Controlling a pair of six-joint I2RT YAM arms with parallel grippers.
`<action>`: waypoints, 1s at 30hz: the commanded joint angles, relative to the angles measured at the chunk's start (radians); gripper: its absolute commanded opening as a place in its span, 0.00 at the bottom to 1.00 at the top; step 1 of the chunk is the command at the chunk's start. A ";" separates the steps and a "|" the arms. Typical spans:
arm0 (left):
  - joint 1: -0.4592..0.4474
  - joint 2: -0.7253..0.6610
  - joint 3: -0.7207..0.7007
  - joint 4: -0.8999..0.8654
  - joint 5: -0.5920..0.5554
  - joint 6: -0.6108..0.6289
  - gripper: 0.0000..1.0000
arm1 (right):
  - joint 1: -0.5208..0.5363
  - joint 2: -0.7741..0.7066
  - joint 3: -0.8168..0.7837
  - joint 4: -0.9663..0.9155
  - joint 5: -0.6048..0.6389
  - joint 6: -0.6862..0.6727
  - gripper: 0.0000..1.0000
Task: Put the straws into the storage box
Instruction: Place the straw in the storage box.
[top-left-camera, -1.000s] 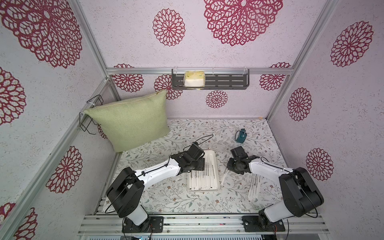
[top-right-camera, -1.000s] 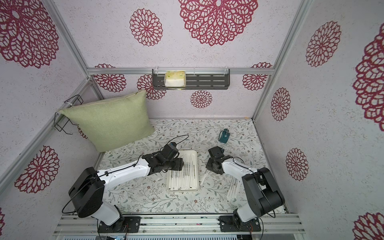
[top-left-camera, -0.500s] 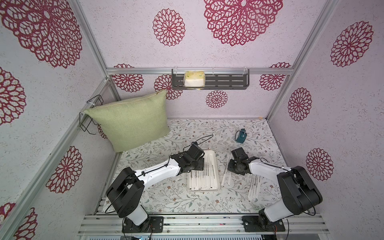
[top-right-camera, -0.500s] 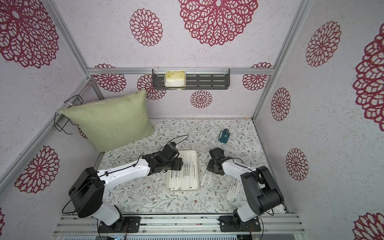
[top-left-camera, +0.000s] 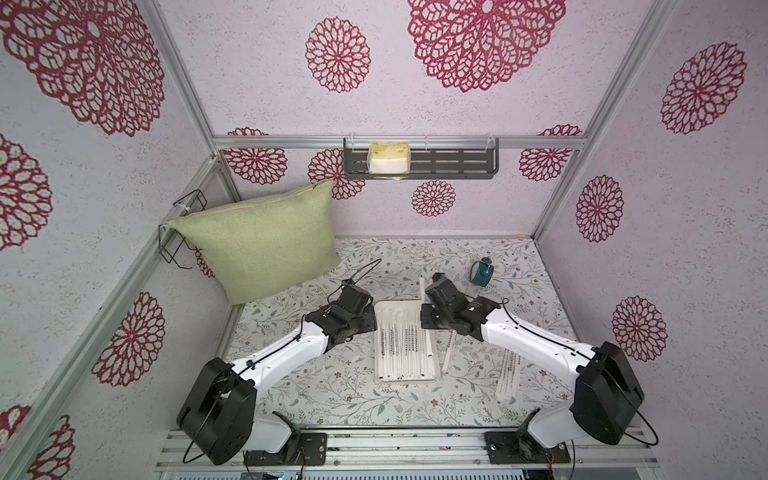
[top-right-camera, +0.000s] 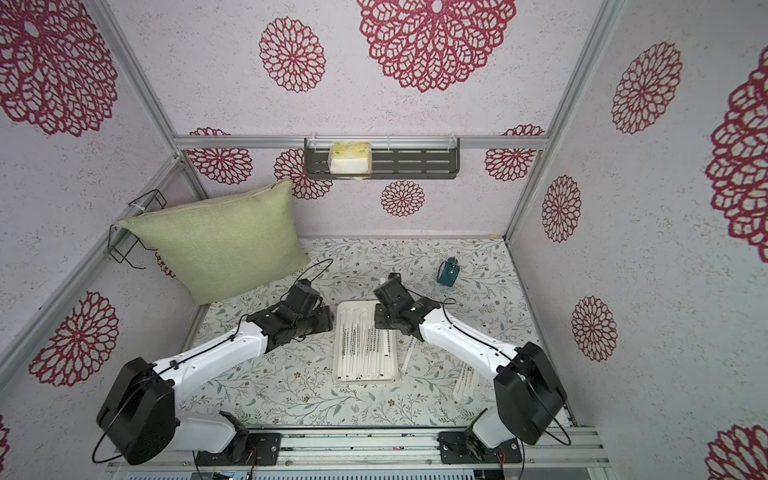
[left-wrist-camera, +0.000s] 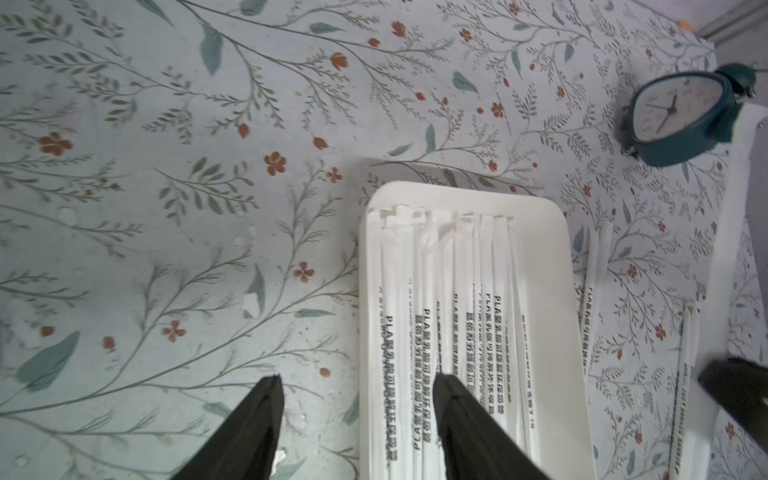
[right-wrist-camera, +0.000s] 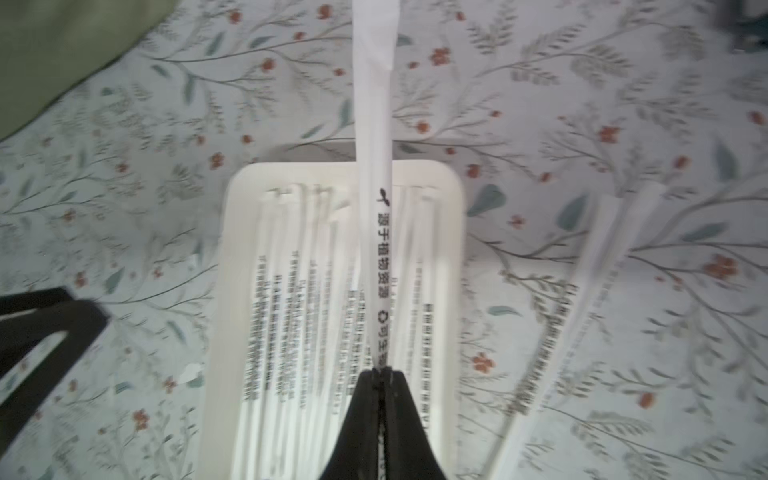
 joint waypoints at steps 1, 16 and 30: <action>0.011 -0.046 -0.024 -0.032 -0.020 -0.022 0.65 | 0.034 0.065 -0.013 0.092 -0.075 0.091 0.09; 0.012 -0.071 -0.073 -0.020 -0.006 -0.030 0.65 | 0.055 0.224 -0.120 0.271 -0.167 0.259 0.09; 0.007 -0.064 -0.014 -0.050 -0.027 0.018 0.65 | -0.057 0.004 -0.120 0.052 -0.083 0.187 0.29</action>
